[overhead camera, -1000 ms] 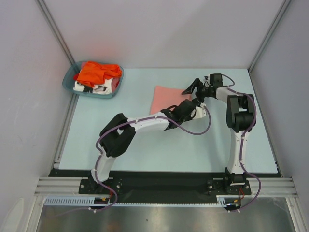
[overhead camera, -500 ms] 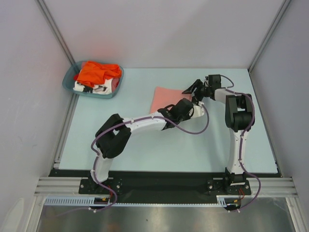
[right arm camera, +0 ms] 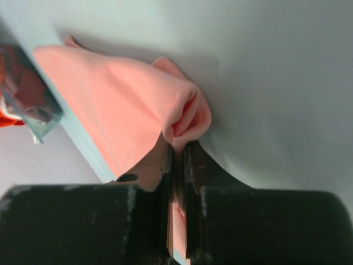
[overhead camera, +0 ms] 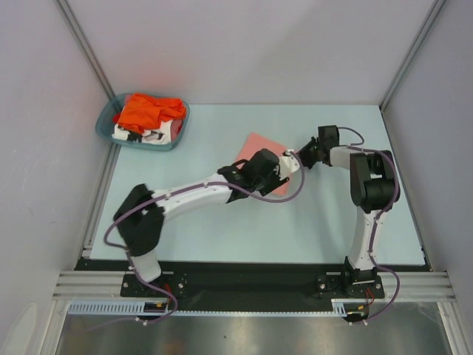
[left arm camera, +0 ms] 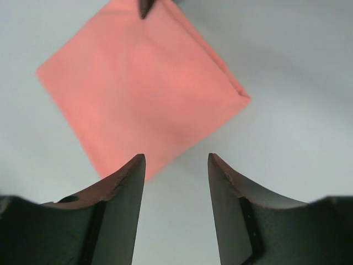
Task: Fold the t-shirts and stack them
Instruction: Neatly place the folded tshirt to the corner
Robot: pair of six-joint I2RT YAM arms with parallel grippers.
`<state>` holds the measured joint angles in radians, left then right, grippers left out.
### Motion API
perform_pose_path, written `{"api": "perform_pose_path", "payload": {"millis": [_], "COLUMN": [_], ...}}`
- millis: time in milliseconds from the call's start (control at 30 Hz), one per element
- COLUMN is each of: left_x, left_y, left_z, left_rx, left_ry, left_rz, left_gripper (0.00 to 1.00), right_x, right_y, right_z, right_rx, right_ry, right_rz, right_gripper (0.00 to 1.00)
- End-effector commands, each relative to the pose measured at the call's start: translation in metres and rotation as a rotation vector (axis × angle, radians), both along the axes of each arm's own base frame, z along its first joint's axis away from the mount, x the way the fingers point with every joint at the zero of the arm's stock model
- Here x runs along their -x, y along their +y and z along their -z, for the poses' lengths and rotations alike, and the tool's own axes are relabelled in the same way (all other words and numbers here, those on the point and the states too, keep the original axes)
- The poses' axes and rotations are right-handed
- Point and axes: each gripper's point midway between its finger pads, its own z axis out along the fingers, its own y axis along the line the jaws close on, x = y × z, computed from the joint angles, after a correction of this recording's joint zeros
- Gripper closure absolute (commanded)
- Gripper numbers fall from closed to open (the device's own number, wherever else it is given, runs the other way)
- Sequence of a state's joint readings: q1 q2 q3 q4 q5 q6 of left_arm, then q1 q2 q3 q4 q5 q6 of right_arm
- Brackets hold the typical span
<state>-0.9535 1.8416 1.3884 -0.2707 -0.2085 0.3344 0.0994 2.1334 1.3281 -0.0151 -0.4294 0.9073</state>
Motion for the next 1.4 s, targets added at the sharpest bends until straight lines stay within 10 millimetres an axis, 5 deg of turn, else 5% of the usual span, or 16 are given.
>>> {"api": "perform_pose_path", "payload": {"millis": [0,33,267,500,700,1033,1367], "left_x": [0.026,0.039,0.116,0.174,0.187,0.192,0.188], "left_y": [0.011,0.018,0.063,0.100,0.122,0.119,0.118], "left_z": [-0.080,-0.102,-0.163,-0.165,-0.175,-0.185,-0.177], "left_rx": [0.298,0.391,0.740,0.786,0.757,0.744,0.677], "left_ry": [0.051,0.082,0.295,0.432,0.378,0.365,0.377], "left_rz": [-0.066,-0.098,-0.178,-0.146,-0.097,-0.021,-0.016], "left_gripper": [0.45,0.45,0.37,0.38,0.37,0.37,0.37], "right_x": [0.030,0.038,0.129,0.240,0.313,0.352,0.354], "right_y": [-0.040,-0.045,-0.128,-0.217,-0.264,-0.288,-0.329], "right_z": [-0.011,-0.013,-0.033,-0.033,-0.040,-0.038,-0.040], "right_rx": [0.188,0.222,0.518,0.633,0.735,0.677,0.634], "right_ry": [0.070,0.078,0.172,0.354,0.465,0.533,0.506], "right_rz": [0.169,0.183,0.443,0.702,0.816,1.127,1.274], "right_gripper": [1.00,1.00,1.00,1.00,1.00,1.00,1.00]}}
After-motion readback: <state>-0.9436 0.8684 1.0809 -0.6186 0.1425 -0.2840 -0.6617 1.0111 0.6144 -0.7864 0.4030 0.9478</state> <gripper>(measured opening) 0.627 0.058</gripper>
